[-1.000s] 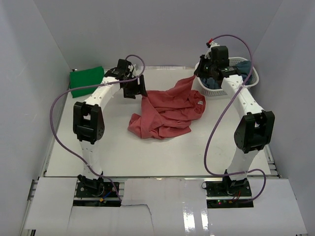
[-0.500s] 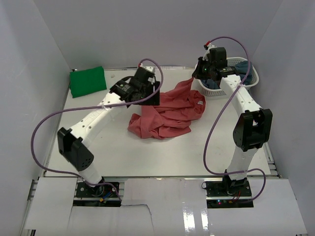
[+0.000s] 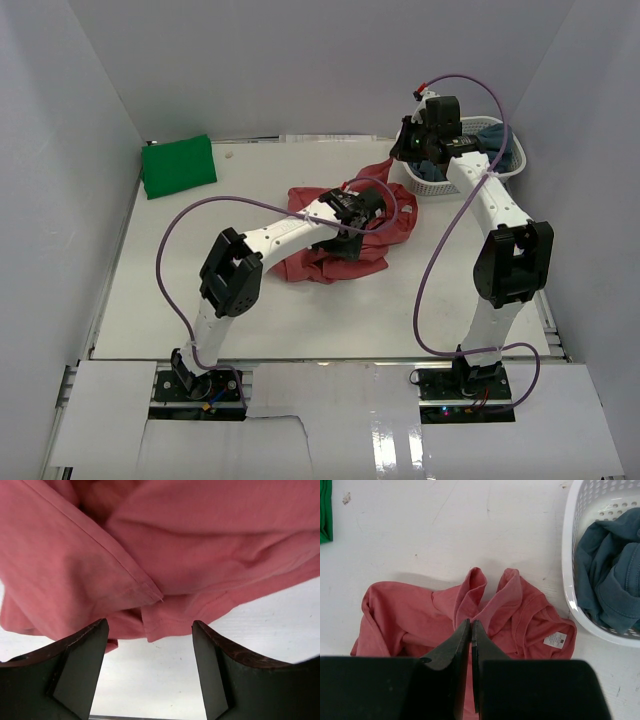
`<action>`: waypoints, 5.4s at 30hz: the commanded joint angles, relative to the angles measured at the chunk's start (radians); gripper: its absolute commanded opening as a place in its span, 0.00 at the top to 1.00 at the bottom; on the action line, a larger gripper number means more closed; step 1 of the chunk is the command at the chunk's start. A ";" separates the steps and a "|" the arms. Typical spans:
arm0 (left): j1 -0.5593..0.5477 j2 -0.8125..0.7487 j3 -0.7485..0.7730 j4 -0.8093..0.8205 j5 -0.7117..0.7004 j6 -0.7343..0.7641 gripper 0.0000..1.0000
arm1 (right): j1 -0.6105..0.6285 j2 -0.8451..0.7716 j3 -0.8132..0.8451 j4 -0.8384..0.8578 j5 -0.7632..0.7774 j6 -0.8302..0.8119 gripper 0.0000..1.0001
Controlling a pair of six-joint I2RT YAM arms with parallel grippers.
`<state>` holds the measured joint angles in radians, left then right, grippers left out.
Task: Fold and stack the t-shirts
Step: Flatten out the tshirt
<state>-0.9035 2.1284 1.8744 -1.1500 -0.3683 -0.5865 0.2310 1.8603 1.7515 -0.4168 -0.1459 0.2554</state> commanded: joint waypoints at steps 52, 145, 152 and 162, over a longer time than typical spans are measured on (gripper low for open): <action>-0.012 0.028 -0.023 0.104 -0.141 -0.019 0.71 | -0.001 -0.001 -0.015 0.009 -0.027 -0.031 0.92; 0.488 -0.672 -0.332 0.303 0.406 0.229 1.00 | -0.001 -0.317 0.003 -0.045 -0.061 -0.088 0.92; 0.621 -0.834 -0.451 0.377 0.496 0.283 1.00 | -0.001 -0.482 0.008 -0.097 -0.021 -0.107 0.92; 0.670 -1.035 -0.481 0.481 0.430 0.225 1.00 | -0.001 -0.752 -0.121 -0.028 0.003 -0.148 0.92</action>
<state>-0.2321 1.1870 1.4124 -0.7536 0.0872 -0.3336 0.2310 1.1934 1.6543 -0.5163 -0.1596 0.1394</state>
